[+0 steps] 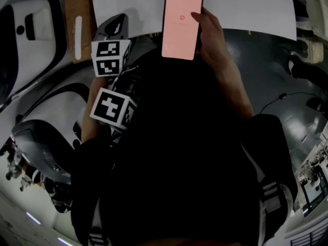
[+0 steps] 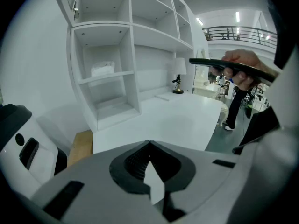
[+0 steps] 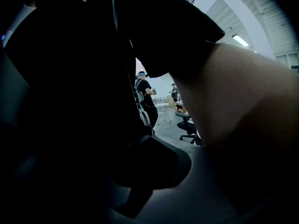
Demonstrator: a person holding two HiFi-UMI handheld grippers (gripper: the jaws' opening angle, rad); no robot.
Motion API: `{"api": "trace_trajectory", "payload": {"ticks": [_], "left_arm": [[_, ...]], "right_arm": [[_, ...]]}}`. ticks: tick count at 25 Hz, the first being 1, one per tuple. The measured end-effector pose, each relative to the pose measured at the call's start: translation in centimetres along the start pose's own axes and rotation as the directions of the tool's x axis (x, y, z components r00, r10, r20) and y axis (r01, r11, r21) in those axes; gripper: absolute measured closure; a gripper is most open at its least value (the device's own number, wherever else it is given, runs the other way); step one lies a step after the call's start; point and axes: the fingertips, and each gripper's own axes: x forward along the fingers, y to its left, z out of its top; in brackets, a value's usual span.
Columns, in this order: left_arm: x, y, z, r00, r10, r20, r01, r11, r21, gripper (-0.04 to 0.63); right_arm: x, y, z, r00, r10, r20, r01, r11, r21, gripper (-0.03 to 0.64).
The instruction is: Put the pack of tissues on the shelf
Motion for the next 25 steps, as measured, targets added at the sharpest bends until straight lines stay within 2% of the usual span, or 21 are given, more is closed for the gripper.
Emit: {"api": "trace_trajectory", "payload": {"ticks": [25], "left_arm": [[0.72, 0.32, 0.73, 1.0, 0.01, -0.005, -0.01, 1.0, -0.003, 0.584]], "right_arm": [[-0.97, 0.58, -0.31, 1.0, -0.003, 0.001, 0.003, 1.0, -0.016, 0.601]]}}
